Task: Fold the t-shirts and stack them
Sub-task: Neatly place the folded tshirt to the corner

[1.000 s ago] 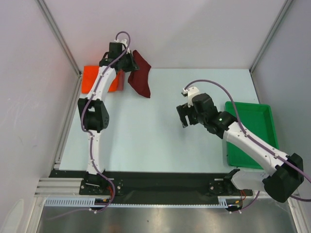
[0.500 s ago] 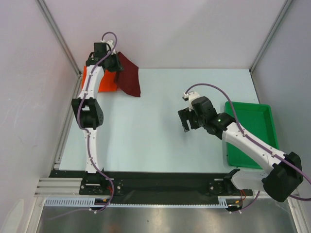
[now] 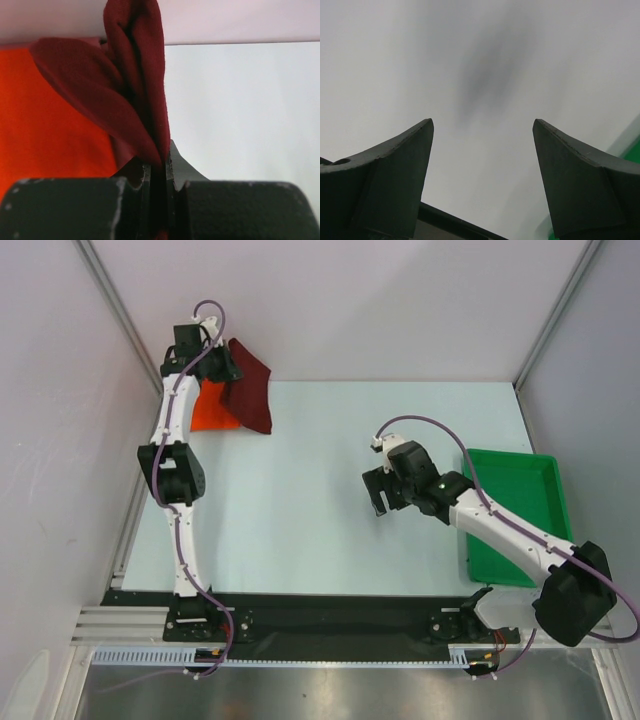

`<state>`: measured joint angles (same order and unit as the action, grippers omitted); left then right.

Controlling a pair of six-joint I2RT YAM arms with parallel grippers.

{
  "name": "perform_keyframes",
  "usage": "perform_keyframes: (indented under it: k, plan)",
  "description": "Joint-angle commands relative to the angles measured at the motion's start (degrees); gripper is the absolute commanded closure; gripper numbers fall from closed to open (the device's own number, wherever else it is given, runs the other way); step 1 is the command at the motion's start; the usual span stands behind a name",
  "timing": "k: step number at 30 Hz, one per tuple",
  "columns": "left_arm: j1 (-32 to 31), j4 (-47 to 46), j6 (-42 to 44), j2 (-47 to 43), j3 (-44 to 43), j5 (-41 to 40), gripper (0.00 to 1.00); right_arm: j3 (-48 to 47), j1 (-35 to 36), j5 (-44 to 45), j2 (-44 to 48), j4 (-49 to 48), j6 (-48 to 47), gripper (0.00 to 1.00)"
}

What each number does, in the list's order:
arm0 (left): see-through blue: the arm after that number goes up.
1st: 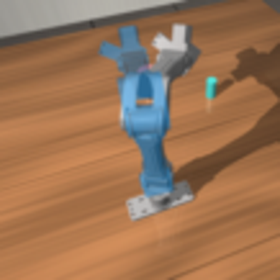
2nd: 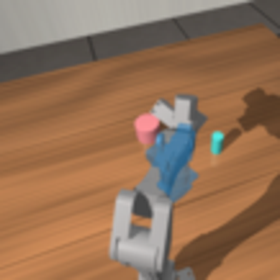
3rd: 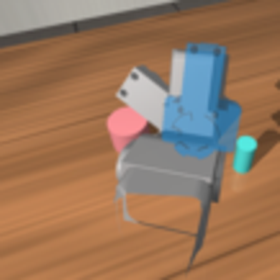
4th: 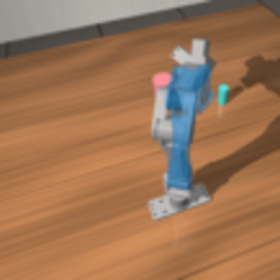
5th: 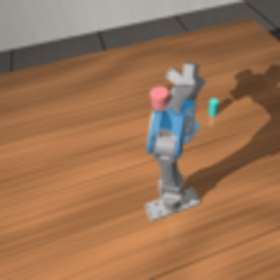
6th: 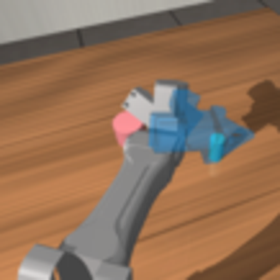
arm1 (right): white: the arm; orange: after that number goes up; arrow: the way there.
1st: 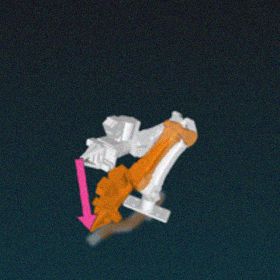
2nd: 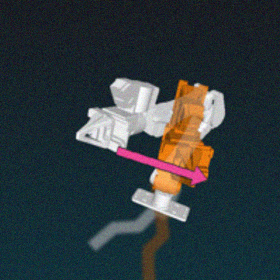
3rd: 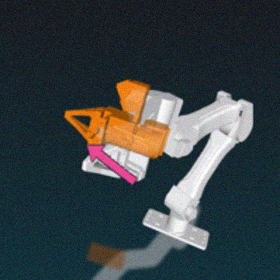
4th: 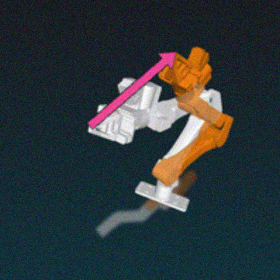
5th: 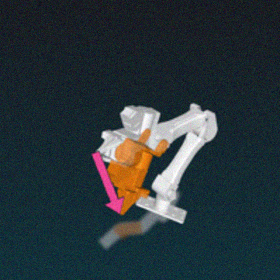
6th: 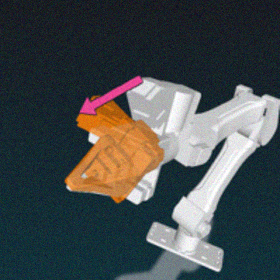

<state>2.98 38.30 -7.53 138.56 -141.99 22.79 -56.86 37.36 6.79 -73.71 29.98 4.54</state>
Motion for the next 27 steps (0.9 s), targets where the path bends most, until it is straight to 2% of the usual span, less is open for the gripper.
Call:
perform_keyframes:
  k: [1,6,27]
  plan:
    - [0.18,-5.16,1.99,-2.95,-3.20,4.20,1.00,-0.44,0.08,-0.63,-0.38,-2.03,1.00,0.14]
    - [1.23,-8.16,1.55,-3.12,-3.64,4.55,1.00,-0.97,0.25,-0.55,-0.82,-1.76,0.91,0.14]
    - [3.17,-7.54,3.49,-7.43,0.23,3.67,1.00,-3.96,1.39,0.24,-3.98,-2.20,2.58,0.14]
